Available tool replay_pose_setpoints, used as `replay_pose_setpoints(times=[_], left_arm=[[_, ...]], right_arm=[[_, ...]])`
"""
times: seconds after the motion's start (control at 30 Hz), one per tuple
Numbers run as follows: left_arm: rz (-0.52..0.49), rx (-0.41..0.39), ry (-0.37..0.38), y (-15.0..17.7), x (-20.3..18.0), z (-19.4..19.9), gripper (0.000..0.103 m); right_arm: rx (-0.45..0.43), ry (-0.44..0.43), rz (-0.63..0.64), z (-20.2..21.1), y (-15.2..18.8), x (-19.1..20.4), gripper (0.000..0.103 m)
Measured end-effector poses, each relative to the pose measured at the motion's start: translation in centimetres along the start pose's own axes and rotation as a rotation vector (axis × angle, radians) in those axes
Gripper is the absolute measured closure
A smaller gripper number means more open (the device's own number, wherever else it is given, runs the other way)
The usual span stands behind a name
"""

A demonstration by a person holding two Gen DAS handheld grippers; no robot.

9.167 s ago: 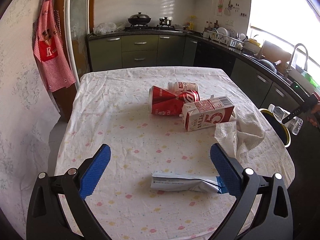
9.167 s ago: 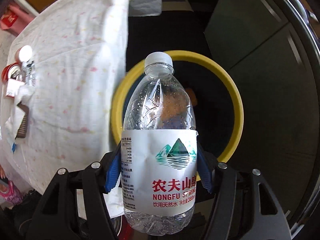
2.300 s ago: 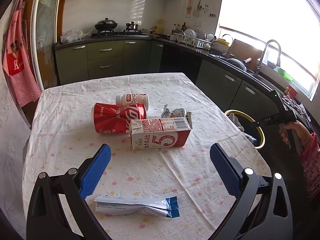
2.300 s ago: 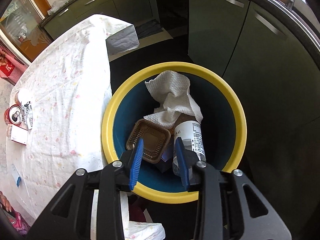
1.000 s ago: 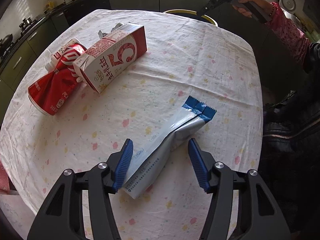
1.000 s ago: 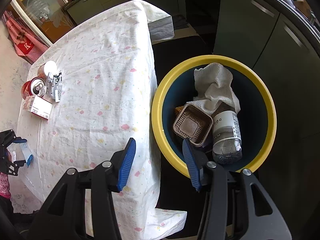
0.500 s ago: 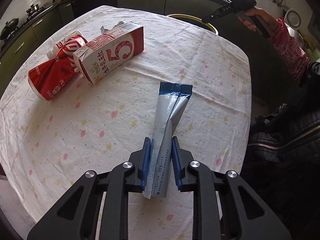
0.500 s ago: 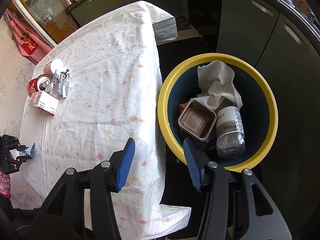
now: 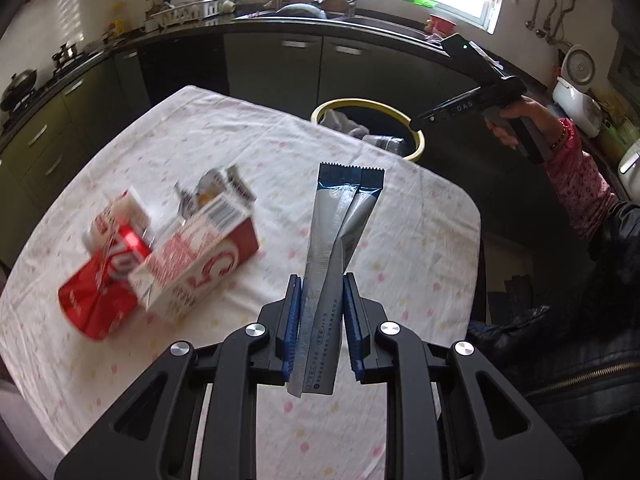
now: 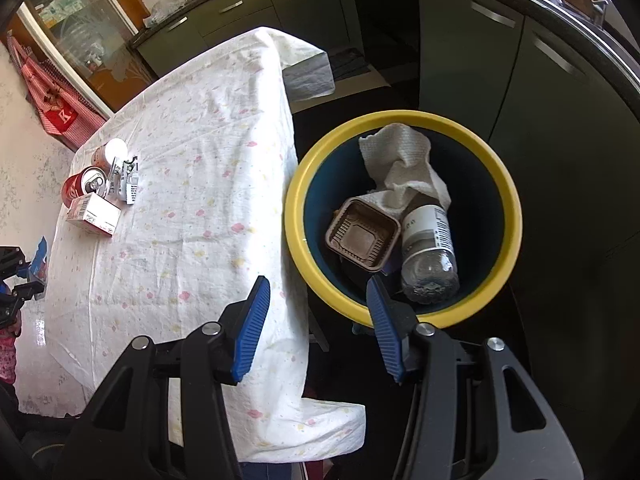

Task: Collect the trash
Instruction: 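Carry the toothpaste tube with the left gripper into the bin and release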

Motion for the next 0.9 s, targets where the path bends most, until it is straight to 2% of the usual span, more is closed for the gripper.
replay_pose_setpoints(times=[0.2,0.37,0.53,0.67,0.7,0.73,0.8,0.9], left_arm=[[-0.120,-0.011,0.093,-7.9,-4.5,-7.6,0.082],[-0.101,-0.006,0.181,-13.3,-7.3,-16.0,0.082],[-0.098,0.043,0.164,-16.9,-8.5,-24.3,0.081],[-0.075,0.070,0.130,-18.3,-8.9,-29.2,0.080],[-0.075,0.071,0.107,-18.5,-8.9,-30.1,0.072],[-0.069,0.073,0.090,-18.6,-8.8,-30.8,0.055],[-0.055,0.054,0.048,-18.7,-8.6,-31.3,0.032],[-0.022,0.005,0.041,-18.5,-8.1,-29.9,0.032]], right_arm=[[-0.042,0.042,-0.061,3.0,1.9,-4.5,0.055],[-0.070,0.066,-0.115,5.0,3.5,-8.0,0.055],[-0.089,0.080,-0.163,6.3,4.9,-10.8,0.055],[-0.094,0.085,-0.197,6.7,5.9,-12.4,0.052],[-0.096,0.085,-0.205,6.7,6.0,-12.6,0.051],[-0.097,0.087,-0.212,6.7,6.1,-12.8,0.050],[-0.099,0.088,-0.222,6.6,6.3,-13.2,0.050],[-0.100,0.087,-0.220,6.6,6.3,-13.1,0.050]])
Point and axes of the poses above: each gripper's, at about its wrist camera, not at the fingertips, and z roughly against the way its jaws point, x to its left, y to its underside, the point moved 3 cm from there along -z, roughly the way its jaws point, and after that the axes turned 14 degrees about -x, right-handed, at the moved point
